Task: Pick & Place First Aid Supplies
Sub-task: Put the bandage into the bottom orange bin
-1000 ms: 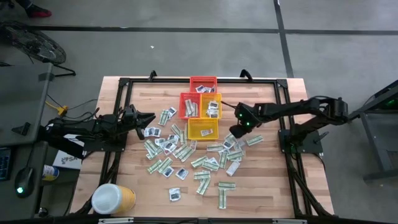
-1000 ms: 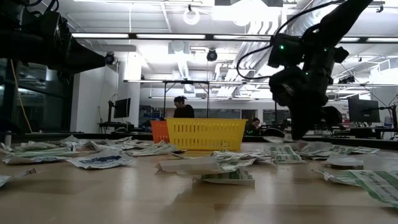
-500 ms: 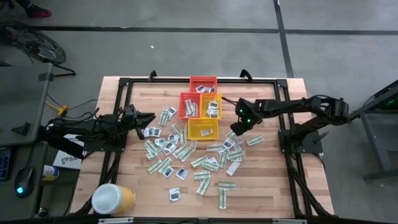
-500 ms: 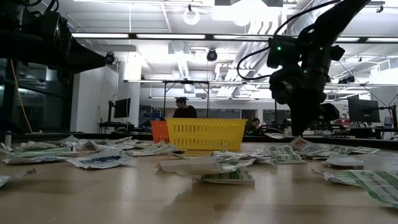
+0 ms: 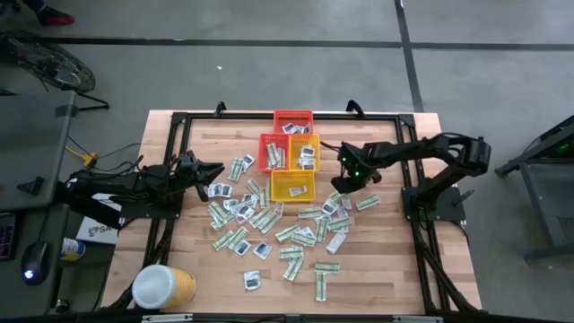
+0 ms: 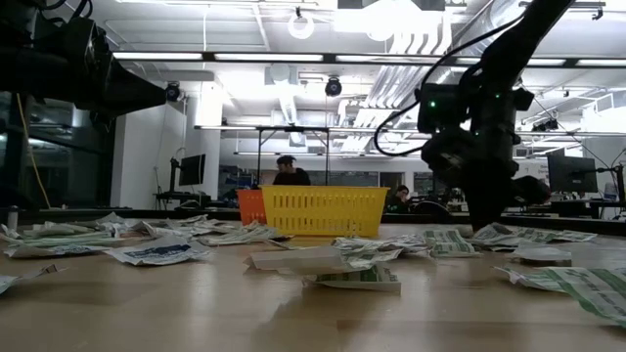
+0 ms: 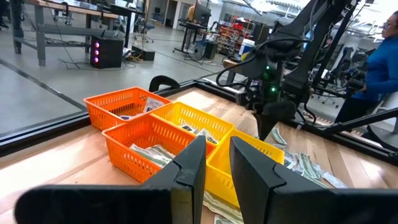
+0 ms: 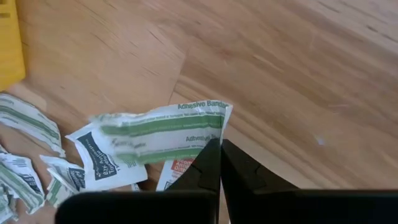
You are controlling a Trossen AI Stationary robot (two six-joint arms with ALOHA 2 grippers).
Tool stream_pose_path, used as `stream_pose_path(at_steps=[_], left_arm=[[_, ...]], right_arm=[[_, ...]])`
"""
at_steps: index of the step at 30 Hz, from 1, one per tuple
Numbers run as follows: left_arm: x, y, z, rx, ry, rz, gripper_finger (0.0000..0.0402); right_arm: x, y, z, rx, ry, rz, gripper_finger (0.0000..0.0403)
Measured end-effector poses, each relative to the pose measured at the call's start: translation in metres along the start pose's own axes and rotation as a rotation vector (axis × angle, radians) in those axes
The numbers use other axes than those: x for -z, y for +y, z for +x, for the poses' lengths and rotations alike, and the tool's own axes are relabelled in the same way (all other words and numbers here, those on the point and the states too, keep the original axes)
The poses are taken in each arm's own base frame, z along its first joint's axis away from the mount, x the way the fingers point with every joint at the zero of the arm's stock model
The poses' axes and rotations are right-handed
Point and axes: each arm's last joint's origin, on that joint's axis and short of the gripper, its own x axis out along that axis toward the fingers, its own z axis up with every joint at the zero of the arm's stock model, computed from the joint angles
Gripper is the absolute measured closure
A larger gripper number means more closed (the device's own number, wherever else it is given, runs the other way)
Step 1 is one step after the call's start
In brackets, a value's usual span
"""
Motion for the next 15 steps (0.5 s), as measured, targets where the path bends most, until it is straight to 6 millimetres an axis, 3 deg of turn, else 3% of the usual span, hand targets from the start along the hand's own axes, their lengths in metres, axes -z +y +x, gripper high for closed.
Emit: stream_pose_path(at_steps=[15], left_arm=[[-0.0001,0.0,0.0,0.001,0.0,0.0,0.0328]], right_arm=[[-0.0018,0.0009,0.0008,0.002,-0.024,-0.011,0.0336]])
